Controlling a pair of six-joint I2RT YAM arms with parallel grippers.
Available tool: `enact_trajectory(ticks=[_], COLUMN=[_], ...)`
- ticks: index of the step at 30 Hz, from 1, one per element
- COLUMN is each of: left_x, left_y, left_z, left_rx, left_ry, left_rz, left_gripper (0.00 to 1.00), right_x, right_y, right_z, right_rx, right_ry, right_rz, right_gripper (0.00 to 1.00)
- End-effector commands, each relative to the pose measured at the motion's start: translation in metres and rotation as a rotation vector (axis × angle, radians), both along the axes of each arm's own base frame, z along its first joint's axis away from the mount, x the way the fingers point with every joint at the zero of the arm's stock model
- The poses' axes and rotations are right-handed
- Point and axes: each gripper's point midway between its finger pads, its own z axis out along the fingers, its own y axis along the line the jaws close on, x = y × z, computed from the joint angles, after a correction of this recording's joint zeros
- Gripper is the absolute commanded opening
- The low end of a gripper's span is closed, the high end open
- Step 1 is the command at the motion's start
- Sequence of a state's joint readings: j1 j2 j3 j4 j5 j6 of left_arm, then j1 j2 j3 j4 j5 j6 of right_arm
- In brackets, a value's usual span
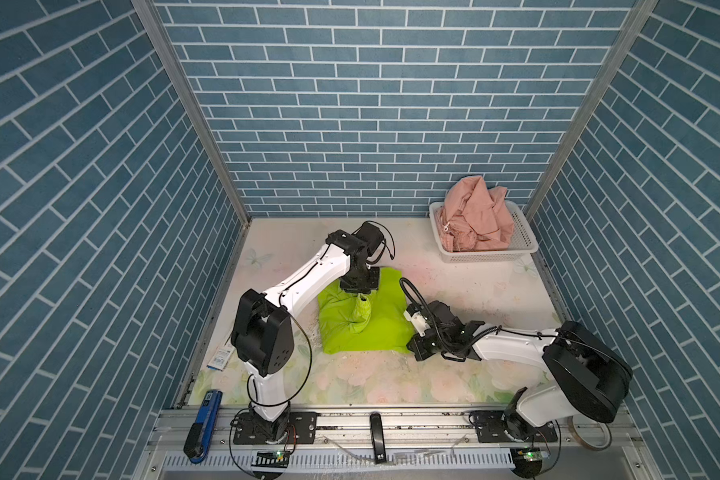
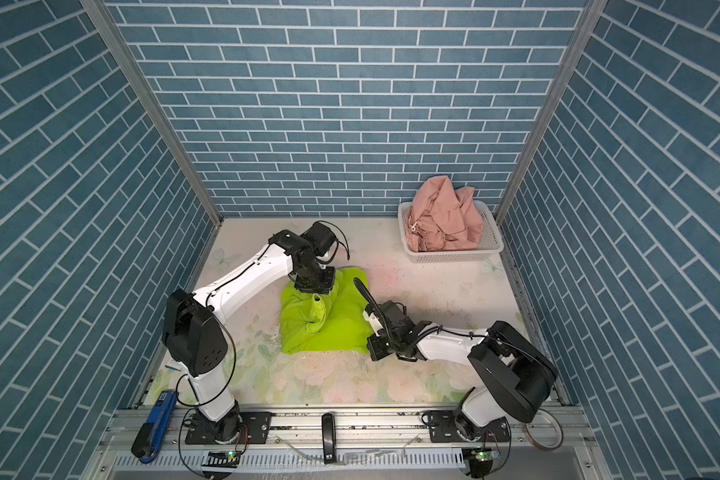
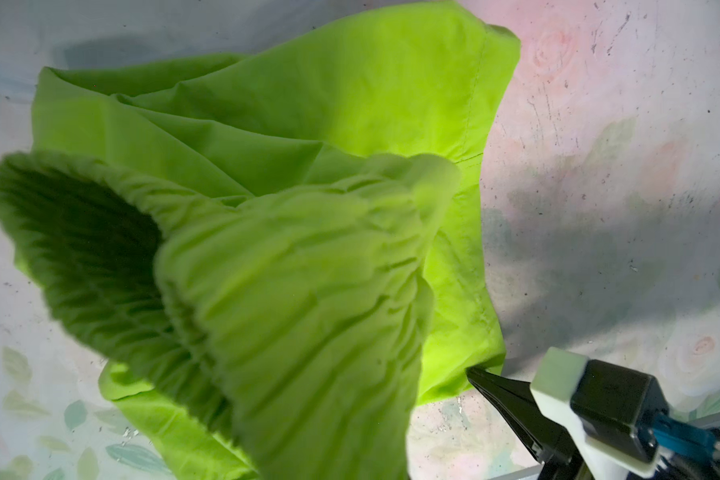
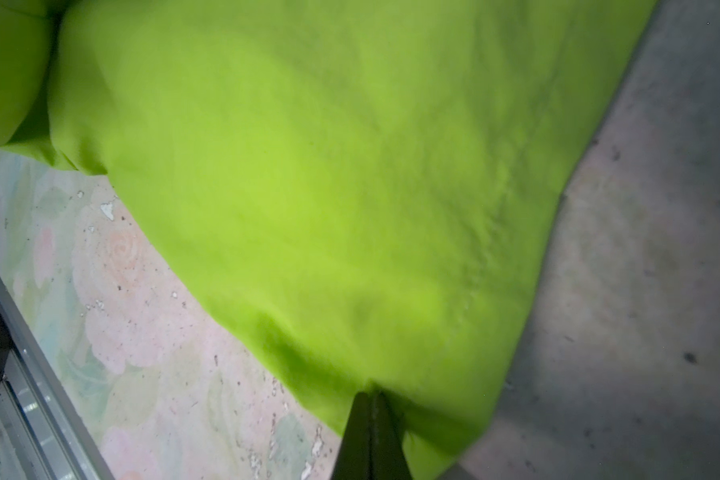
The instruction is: Fold and stack the shorts
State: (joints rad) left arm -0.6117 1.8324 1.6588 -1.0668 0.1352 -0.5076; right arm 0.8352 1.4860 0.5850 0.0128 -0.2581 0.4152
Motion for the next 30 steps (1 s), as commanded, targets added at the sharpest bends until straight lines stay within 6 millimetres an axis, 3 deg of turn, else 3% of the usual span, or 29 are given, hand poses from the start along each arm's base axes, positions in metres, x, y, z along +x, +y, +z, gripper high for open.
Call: enact_trajectory(ticks=[1, 7, 9, 10, 11, 12, 19, 22, 26, 30], left_x=[0.004, -0.002, -0.003, -0.003, -0.003, -0.003, 0.007, 0.013, 0.018, 0.018], left_y=[-0.026, -0.050, -0.055, -0.057, -0.057, -0.057, -0.022, 0.001, 0.045, 0.073], left_z=[-0.004, -0.024, -0.025, -0.022, -0.019, -0.014, 0.054, 0.079, 0.078, 0.056], left_rx=[-0.068, -0.087, -0.089, -0.095, -0.098, -0.100, -0.008, -0.029, -0.038, -0.146], left_ry=[-0.036, -0.037, -0.048, -0.058, -0.069, -0.079, -0.209, -0.239, -0.275, -0.286], left_rz=[-0.018, -0.067, -0.085, -0.095, -0.103, -0.112, -0.150, -0.105, -0.006, 0.101], left_gripper=[0.00, 0.00, 0.22, 0.43, 0.91, 0.99, 1.00, 1.00, 1.00, 1.00], right_x=[-0.003, -0.002, -0.002, -0.002, -0.003, -0.003, -0.002, 0.001, 0.020, 0.045], right_y=[-0.006, -0.006, -0.008, -0.010, -0.013, -0.015, -0.045, -0.039, -0.016, 0.022], right_z=[-0.010, -0.011, -0.006, -0.001, 0.005, 0.012, 0.079, 0.103, 0.135, 0.152], right_rx=[-0.023, -0.023, -0.018, -0.017, -0.024, -0.027, -0.047, -0.003, 0.031, 0.062], right_ry=[0.029, 0.032, 0.024, 0.018, 0.010, -0.002, -0.144, -0.180, -0.242, -0.280], right_rz=[-0.029, -0.038, -0.044, -0.049, -0.050, -0.052, -0.089, -0.076, -0.027, 0.039], right_gripper=[0.00, 0.00, 0.00, 0.04, 0.10, 0.15, 0.41, 0.44, 0.45, 0.40])
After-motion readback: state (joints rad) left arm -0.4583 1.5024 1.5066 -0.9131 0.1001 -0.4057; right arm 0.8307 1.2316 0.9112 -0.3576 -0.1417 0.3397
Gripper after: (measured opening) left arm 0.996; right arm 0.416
